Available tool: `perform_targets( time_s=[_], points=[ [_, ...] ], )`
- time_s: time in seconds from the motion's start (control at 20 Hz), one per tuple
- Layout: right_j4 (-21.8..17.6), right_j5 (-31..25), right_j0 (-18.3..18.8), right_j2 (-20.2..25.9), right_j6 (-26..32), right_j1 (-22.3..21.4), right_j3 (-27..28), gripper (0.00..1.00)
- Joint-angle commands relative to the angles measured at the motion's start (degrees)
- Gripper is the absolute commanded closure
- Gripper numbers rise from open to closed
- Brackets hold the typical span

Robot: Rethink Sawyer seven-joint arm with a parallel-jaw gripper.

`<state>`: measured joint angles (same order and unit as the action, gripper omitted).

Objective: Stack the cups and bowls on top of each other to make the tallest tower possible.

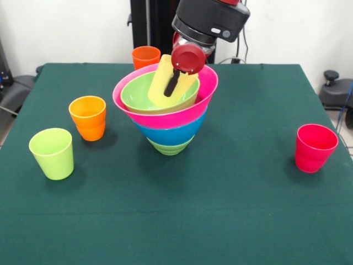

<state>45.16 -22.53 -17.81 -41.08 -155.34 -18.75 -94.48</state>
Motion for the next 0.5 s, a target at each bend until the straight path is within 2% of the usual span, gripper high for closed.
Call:
perform_targets(
  time_s=[0.05,0.5],
  points=[
    [-0.5,0.2,1.3,9.4,-7.8,-0.9,-3.4,1.0],
    [-0.6,0.5,1.6,9.8,-7.3,-1.6,-4.2,1.0]
  ],
)
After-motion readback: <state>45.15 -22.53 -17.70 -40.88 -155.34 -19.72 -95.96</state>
